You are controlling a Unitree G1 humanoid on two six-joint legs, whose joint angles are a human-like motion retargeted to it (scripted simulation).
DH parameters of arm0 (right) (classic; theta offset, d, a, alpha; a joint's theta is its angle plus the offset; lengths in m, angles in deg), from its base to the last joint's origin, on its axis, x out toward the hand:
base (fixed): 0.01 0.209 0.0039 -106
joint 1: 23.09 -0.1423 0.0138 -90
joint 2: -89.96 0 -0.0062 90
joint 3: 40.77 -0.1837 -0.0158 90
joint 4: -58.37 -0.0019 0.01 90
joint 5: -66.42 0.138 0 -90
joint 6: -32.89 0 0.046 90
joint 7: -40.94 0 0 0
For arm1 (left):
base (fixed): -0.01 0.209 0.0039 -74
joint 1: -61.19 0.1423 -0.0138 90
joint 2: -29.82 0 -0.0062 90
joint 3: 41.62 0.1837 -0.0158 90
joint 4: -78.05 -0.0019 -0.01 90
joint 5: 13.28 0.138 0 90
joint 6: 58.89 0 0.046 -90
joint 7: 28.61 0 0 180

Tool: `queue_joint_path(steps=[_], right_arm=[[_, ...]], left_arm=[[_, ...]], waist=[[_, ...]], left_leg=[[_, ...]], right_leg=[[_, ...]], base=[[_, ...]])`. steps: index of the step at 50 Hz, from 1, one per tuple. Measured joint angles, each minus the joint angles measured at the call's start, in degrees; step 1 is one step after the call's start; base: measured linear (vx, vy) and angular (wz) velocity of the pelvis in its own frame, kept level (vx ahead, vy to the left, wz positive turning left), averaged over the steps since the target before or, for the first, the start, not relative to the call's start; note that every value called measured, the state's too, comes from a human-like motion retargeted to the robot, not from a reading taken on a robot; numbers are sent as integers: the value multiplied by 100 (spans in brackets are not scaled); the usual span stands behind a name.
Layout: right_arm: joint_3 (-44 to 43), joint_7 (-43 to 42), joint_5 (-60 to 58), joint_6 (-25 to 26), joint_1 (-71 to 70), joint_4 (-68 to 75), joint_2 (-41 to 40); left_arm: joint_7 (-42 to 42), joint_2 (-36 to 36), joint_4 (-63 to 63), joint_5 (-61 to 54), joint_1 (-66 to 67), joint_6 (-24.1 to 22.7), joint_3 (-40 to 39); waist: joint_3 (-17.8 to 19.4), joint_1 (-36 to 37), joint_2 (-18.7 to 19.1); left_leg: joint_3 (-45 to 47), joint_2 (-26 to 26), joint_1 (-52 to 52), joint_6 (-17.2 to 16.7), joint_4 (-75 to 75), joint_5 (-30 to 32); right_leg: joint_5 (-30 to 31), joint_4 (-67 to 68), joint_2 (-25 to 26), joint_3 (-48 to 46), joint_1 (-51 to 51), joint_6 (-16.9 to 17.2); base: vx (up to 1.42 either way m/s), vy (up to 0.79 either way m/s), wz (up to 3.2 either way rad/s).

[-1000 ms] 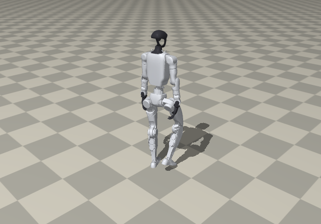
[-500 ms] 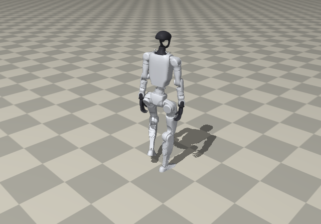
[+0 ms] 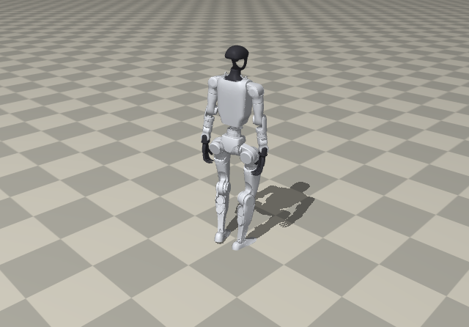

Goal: In place motions

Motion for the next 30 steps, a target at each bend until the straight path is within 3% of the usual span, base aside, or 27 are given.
queue_joint_path(steps=[3, 7, 10, 12, 14, 18, 25, 30], right_arm=[[-242, -55, -14, 68, 176, 99, 74], [-671, -116, 283, 111, 361, 91, 147], [-941, -51, 626, 58, 432, 97, 241], [-921, -10, 614, 106, 320, 71, 293], [-814, -112, 486, 161, 223, 1, 295], [-641, -182, 407, 107, 89, -125, 217], [-713, -29, 443, -47, 383, -287, 75], [-613, -3, 445, -32, 408, -163, 52]], left_arm=[[-31, -64, 18, 11, -126, 15, 57], [-76, -201, -21, -27, -671, 35, 279], [-153, -251, 4, -108, -1173, 42, 627], [-195, -222, 181, -179, -1386, 21, 614], [-170, -211, 439, -306, -1443, -43, 563], [-3, -361, 494, -322, -1643, -57, 584], [-66, -259, 322, -182, -1424, -94, 696], [-113, -200, -11, -49, -1202, -71, 423]], waist=[[-159, -134, 280], [-40, -429, 397], [94, -239, 451], [96, -46, 445], [199, -169, 480], [428, -598, 678], [204, -507, 766], [184, -404, 652]], left_leg=[[-77, 123, 303, 34, -799, -463], [-523, 253, 231, -18, -1040, -280], [-597, 336, 176, 54, -1187, -217], [-345, 408, 44, 49, -1312, -207], [-256, 436, -23, 72, -1384, -161], [-391, 568, -124, 102, -1481, 9], [-468, 688, -281, 43, -1440, -4], [-387, 634, -107, 10, -1422, -91]], right_leg=[[-174, 241, 230, -68, -93, -1], [-14, 797, 217, -410, -308, 62], [852, 1815, 24, -452, -925, 362], [1620, 2880, -103, 78, -1819, 763], [2113, 3643, 76, 470, -2525, 825], [1538, 4887, -33, 86, -3338, 315], [1332, 4784, 426, 438, -3413, 697], [1225, 3611, 226, 159, -2323, 507]], base=[[10, -10, 29], [-13, -13, 80], [-24, -8, -2], [-34, -6, -98], [-26, -6, -46], [-22, -6, 12], [4, -6, 1], [9, 0, 5]])
